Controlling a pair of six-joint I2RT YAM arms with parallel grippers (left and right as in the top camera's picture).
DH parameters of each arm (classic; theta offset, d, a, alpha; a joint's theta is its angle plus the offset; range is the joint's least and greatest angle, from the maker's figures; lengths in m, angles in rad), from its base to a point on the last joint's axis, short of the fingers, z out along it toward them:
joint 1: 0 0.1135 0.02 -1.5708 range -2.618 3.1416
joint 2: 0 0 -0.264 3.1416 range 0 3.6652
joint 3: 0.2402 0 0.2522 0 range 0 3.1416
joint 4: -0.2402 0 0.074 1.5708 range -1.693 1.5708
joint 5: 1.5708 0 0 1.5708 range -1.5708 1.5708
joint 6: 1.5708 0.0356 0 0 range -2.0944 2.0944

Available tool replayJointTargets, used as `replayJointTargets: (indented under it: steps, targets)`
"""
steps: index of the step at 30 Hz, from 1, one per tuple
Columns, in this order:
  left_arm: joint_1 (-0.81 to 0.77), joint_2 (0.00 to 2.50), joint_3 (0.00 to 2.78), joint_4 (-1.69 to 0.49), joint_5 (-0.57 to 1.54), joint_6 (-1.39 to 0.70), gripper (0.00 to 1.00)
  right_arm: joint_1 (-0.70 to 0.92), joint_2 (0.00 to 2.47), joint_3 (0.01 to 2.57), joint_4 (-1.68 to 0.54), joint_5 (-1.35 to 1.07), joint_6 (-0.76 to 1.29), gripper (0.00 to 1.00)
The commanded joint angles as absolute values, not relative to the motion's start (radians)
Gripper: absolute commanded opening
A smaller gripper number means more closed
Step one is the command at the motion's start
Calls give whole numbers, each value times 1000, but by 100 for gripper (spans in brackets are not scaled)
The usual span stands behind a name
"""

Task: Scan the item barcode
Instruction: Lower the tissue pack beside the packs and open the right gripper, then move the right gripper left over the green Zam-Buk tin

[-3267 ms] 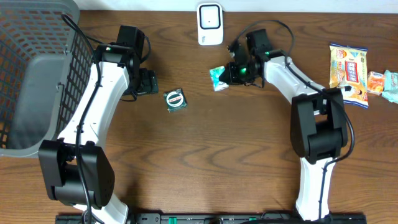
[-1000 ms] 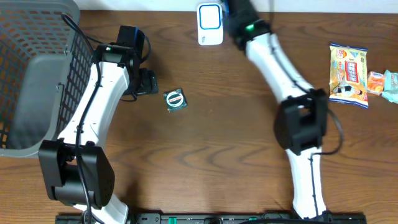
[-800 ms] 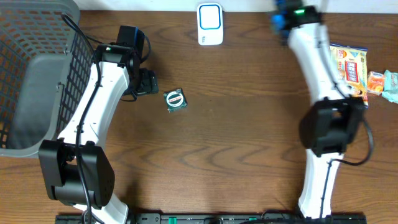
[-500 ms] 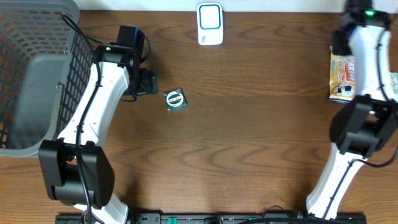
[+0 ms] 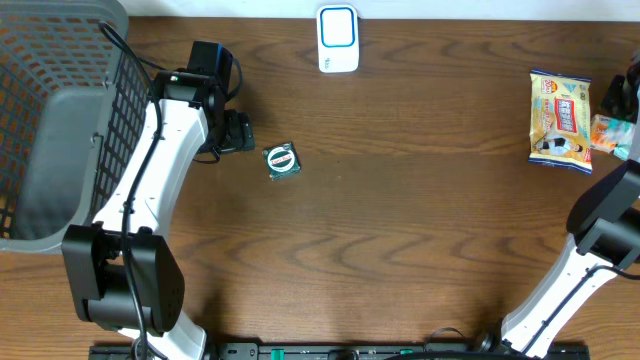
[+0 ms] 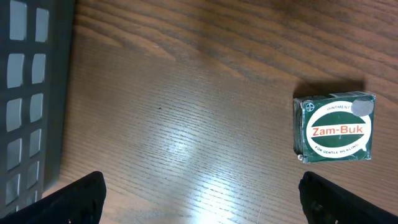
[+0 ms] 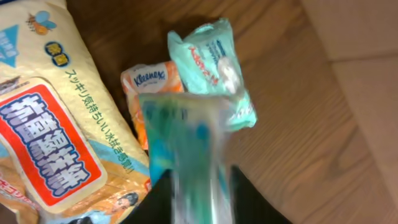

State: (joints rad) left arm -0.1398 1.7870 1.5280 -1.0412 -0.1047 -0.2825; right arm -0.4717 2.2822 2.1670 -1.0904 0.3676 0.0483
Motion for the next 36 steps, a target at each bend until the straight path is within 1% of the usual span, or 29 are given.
replayJointTargets:
  steps: [1,2,3,4,7,9,12,15,17,18,22,24,26,29,30,33,36]
  targets:
    - [-139,1785,1526,-1046,-117,-273,98,-477,2276,2122,-1066,305,56,44]
    - [-139,1785,1526,-1046,-117,-273,98,-477,2276,2109,-1055,282,55,52]
    - [-139,1785,1526,-1046,-117,-273,98,-477,2276,2099,-1047,260,55,63]
    - [-139,1785,1526,-1046,-117,-274,98,-476,2276,2086,-1039,237,54,69]
    - [-139,1785,1526,-1046,-117,-273,98,-467,2276,2078,-1039,188,45,70]
    - [-139,1785,1526,-1046,-117,-273,98,-450,2262,2080,-1039,110,2,73]
    - [-139,1785,1526,-1046,-117,-273,98,-432,2225,2080,-1036,38,3,74]
    - [-139,1785,1526,-1046,-117,-273,98,-408,2170,2080,-1025,-109,2,75]
    - [-139,1785,1526,-1046,-117,-274,98,-391,2135,2080,-1019,-262,2,76]
    - [-139,1785,1526,-1046,-117,-273,98,-381,2115,2080,-1013,-379,3,78]
    - [-139,1785,1526,-1046,-117,-273,98,-342,2079,2080,-999,-801,2,90]
    - [-139,1785,1526,-1046,-117,-273,98,-312,2080,2080,-991,-908,2,91]
    - [-139,1785,1526,-1046,-117,-273,98,-263,2088,2079,-992,-922,2,92]
    - [-139,1785,1526,-1046,-117,-274,98,-173,2105,2079,-1011,-878,1,92]
    - [-139,1785,1526,-1046,-117,-273,98,-99,2122,2079,-1018,-833,2,91]
    - [-139,1785,1526,-1046,-117,-273,98,9,2149,2079,-1021,-751,3,87]
    - [-139,1785,1526,-1046,-117,-273,98,109,2175,2079,-1015,-678,3,86]
